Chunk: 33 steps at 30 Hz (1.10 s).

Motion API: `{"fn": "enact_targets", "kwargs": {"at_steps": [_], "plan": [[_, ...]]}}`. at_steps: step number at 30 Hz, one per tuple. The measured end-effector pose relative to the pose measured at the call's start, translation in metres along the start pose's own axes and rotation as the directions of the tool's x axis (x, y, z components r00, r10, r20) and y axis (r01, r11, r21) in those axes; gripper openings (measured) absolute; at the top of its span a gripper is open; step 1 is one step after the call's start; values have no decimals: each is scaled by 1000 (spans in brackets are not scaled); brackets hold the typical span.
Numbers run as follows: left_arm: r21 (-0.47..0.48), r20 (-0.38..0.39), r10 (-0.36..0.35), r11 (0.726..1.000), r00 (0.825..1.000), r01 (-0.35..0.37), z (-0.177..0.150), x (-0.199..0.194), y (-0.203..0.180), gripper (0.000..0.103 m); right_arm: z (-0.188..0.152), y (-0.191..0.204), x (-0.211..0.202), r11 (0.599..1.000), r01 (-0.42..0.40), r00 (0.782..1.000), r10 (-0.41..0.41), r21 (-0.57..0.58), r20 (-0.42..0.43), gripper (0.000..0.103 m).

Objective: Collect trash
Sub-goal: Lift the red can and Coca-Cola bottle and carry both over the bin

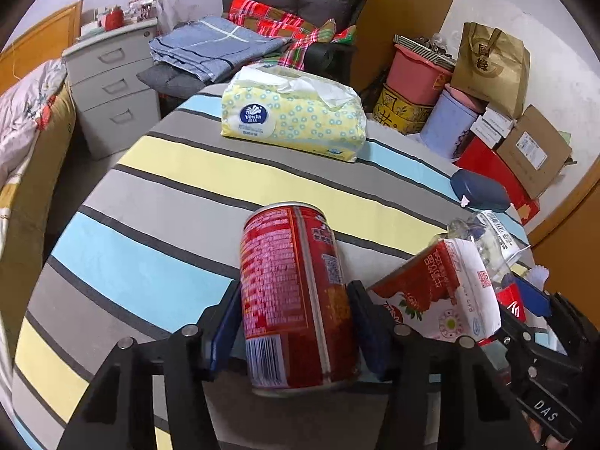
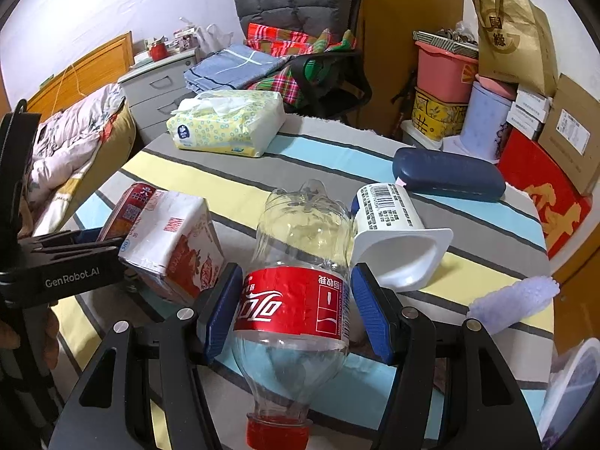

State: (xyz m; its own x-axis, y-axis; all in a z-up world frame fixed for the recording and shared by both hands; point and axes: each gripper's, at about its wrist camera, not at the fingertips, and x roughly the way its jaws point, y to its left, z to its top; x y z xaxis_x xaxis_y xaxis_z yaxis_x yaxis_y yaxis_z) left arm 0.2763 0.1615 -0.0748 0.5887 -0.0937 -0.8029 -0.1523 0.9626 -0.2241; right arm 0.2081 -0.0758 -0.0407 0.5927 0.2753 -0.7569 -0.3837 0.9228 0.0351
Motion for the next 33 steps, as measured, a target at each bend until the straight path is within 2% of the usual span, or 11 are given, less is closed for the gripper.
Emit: {"fn": "enact_targets", "kwargs": {"at_steps": [7, 16, 21, 29, 33], "plan": [[34, 34, 18, 999, 999, -19, -9, -13, -5, 55, -4, -3, -3, 999, -14, 1000, 14, 42, 5, 61], [45, 89, -27, 999, 996, 23, -20, -50, -9, 55, -7, -1, -15, 997, -35, 999, 33, 64, 32, 60], [69, 135, -21, 998, 991, 12, -28, -76, -15, 55, -9, -3, -24, 996, -37, 999, 33, 84, 41, 60], [121, 186, -70, 991, 980, 48, -47, -113, -36, 55, -15, -7, -51, 993, -51, 995, 41, 108, 90, 60], [151, 187, -95, 986, 978, 67, -53, -123, -51, 55, -19, -13, -63, 991, -47, 994, 34, 125, 107, 60]]}}
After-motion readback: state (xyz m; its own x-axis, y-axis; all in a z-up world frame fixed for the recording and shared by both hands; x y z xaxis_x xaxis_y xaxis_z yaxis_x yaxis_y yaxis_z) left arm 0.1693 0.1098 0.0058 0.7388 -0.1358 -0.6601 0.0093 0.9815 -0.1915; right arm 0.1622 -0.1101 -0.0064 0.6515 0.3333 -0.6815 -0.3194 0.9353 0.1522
